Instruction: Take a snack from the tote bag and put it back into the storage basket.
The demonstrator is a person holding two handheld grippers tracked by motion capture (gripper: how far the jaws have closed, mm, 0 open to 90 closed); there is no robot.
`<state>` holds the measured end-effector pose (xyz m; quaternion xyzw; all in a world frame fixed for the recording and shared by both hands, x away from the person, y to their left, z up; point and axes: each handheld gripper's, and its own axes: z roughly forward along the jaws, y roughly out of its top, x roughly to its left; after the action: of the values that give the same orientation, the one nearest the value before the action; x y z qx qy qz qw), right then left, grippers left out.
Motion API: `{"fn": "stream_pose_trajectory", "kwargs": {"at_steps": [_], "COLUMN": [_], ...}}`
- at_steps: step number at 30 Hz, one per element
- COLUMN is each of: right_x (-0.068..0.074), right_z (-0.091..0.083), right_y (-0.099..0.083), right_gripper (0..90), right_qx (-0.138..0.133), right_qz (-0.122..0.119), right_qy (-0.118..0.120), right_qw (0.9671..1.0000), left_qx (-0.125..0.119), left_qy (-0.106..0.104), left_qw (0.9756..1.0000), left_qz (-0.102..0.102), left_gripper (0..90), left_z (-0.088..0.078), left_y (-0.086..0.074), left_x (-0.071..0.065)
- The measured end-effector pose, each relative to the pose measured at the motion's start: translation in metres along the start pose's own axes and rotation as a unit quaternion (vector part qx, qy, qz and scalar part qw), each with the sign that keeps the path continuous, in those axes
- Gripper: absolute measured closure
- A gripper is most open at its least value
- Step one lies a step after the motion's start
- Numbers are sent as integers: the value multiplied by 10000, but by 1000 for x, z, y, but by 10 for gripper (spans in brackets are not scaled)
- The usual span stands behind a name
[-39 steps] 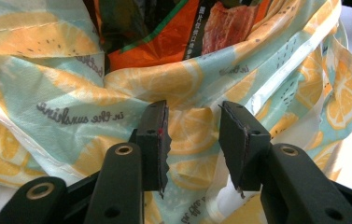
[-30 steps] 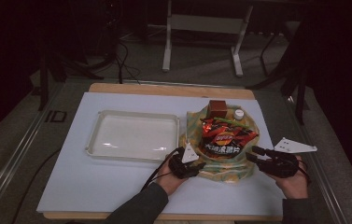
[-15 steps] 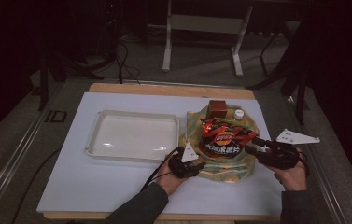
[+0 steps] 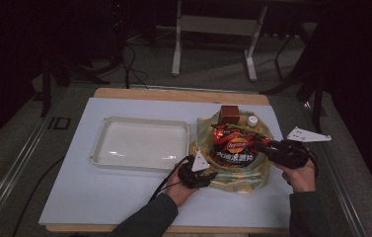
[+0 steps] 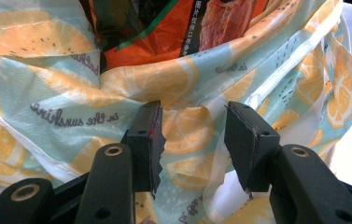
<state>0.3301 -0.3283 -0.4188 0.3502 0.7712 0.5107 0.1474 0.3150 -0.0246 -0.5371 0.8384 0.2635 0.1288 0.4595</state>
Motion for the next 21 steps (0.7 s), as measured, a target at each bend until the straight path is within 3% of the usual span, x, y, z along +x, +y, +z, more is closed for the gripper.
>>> {"fn": "stream_pose_trajectory", "kwargs": {"at_steps": [14,21], "right_x": [5,8], "right_z": [3,3], "right_y": [10,17], "right_gripper": [880,897], "right_qx": [12,-159], "right_qz": [-233,-213], "right_qy": [99,327], "right_qw": [9997,9991], "left_qx": [0,-55], "left_qy": [17,53], "left_qw": [10000,9999], "left_qz": [77,149], "left_gripper": [552,549], "left_z": [0,-1], "left_y": [0,0], "left_x": [-2,-3]}}
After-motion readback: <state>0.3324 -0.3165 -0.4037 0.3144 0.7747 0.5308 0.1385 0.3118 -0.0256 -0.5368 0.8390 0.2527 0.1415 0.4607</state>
